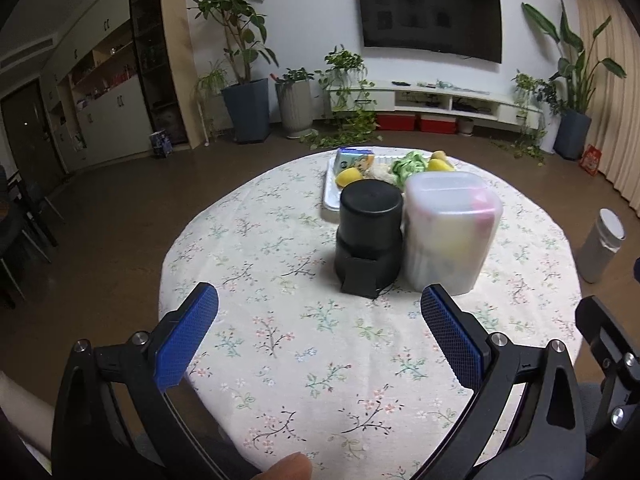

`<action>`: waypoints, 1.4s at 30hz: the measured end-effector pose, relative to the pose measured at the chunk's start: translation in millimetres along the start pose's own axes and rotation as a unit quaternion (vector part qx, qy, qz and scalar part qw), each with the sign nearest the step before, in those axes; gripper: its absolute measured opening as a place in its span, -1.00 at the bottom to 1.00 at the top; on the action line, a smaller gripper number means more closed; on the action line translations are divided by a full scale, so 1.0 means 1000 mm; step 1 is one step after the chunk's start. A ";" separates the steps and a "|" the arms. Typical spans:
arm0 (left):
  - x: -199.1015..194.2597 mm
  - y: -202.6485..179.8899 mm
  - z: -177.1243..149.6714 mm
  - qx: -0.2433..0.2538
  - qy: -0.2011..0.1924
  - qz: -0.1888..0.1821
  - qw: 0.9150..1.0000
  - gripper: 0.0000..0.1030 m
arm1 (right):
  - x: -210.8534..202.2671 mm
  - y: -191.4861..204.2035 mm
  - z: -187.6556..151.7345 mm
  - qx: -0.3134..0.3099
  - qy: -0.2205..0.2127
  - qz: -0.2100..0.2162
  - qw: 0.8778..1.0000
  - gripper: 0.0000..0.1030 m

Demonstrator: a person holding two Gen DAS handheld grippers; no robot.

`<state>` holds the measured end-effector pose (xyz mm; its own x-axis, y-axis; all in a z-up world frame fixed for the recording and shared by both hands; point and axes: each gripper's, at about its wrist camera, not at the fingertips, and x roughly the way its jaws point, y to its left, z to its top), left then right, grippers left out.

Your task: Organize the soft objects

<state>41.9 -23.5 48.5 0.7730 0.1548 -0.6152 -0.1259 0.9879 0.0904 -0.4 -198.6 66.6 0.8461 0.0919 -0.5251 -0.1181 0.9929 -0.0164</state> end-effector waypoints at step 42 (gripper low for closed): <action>0.013 0.002 -0.006 -0.025 0.020 -0.035 0.999 1.00 | 0.021 0.005 -0.005 0.020 0.042 -0.028 0.999 1.00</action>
<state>48.2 -19.2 36.4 0.7553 0.0844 -0.6499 -0.1045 0.9945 0.0077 14.6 -191.9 51.1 0.8040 0.0307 -0.5938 -0.0491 0.9987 -0.0149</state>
